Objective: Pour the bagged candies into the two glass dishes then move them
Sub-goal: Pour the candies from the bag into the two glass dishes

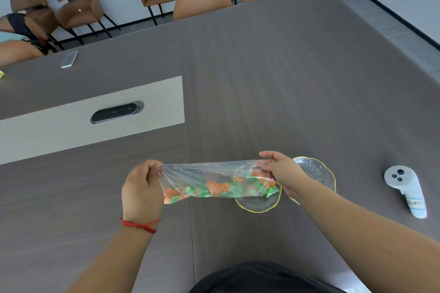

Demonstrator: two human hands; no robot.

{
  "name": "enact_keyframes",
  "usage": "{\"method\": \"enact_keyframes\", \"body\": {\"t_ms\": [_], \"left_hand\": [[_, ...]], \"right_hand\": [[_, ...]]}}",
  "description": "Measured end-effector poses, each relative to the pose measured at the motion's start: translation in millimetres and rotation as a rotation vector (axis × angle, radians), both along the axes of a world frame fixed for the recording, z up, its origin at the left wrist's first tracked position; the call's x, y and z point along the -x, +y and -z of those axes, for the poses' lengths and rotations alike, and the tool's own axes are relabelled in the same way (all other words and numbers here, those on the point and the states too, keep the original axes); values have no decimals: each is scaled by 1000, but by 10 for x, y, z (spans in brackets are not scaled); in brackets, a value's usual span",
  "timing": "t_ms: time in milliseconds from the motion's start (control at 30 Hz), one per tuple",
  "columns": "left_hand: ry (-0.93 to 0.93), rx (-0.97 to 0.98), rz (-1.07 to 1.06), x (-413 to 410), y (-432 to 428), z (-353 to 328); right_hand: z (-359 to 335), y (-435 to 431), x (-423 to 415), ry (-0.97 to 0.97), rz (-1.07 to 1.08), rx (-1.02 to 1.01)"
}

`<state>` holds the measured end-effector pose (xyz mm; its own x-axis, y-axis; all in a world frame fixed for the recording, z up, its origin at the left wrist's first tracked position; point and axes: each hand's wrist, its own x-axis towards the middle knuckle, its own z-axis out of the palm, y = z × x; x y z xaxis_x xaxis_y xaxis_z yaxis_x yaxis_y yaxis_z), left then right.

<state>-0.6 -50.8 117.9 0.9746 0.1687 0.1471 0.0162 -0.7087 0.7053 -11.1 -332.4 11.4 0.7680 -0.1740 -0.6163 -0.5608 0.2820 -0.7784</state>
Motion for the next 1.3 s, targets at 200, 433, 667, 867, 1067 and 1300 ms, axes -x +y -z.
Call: {"method": "enact_keyframes", "body": {"t_ms": [200,433,667,867,1067,1300], "left_hand": [[-16,0,-29,110,42,17],[-10,12,31,69,-19,-87],[43,35,-31,-55,16,25],[42,36,-82,5,116,24],[35,25,-102,-6,195,13],[39,19,-52,69,121,16]], "right_hand": [[-5,12,4,-11,-24,38],[24,25,-7,1,-34,82],[-8,48,24,-3,-25,68],[-36,61,-33,-35,-80,135],[-73,116,-39,-61,-157,200],[3,6,-2,-44,-109,126]]}}
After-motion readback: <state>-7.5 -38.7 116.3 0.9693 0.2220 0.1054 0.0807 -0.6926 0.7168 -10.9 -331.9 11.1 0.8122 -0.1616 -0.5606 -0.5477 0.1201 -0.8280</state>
